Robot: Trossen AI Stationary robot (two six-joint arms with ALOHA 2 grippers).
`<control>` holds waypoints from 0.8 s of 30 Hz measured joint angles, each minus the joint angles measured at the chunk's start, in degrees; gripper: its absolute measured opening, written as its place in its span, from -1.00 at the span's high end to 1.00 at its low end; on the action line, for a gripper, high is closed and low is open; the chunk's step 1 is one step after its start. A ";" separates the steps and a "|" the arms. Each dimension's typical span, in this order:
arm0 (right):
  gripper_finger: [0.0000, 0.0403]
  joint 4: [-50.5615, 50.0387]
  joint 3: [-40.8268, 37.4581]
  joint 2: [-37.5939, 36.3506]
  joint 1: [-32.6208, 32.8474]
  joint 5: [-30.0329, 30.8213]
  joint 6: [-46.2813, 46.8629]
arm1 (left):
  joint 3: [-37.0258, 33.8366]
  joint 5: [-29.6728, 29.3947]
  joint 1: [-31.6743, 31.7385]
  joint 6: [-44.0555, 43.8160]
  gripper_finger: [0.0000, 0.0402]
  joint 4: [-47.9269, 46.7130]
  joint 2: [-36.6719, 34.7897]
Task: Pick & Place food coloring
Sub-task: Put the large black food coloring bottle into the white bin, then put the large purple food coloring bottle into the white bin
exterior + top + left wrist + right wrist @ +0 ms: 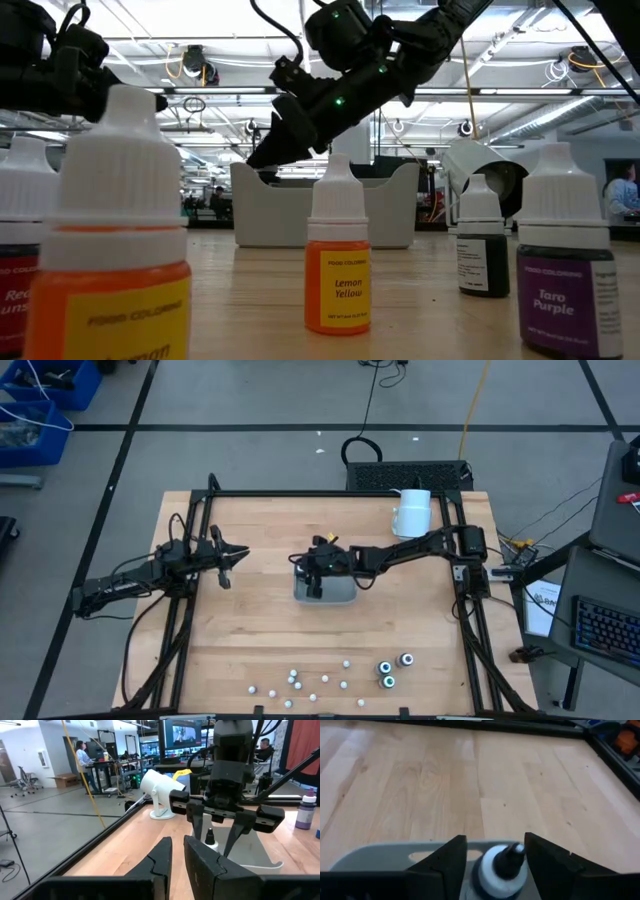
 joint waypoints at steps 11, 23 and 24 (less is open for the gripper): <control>-0.14 -2.74 -0.04 -7.62 0.43 1.79 -3.78 | 0.00 0.00 -0.02 0.02 0.71 -0.36 0.00; 0.01 -28.48 0.04 -37.62 9.55 7.54 -5.09 | 0.00 0.00 -0.04 -0.24 0.71 -1.05 0.00; 0.04 -30.82 0.04 -39.64 10.69 7.52 -3.70 | 0.00 0.00 -0.04 -0.24 0.71 -1.05 0.00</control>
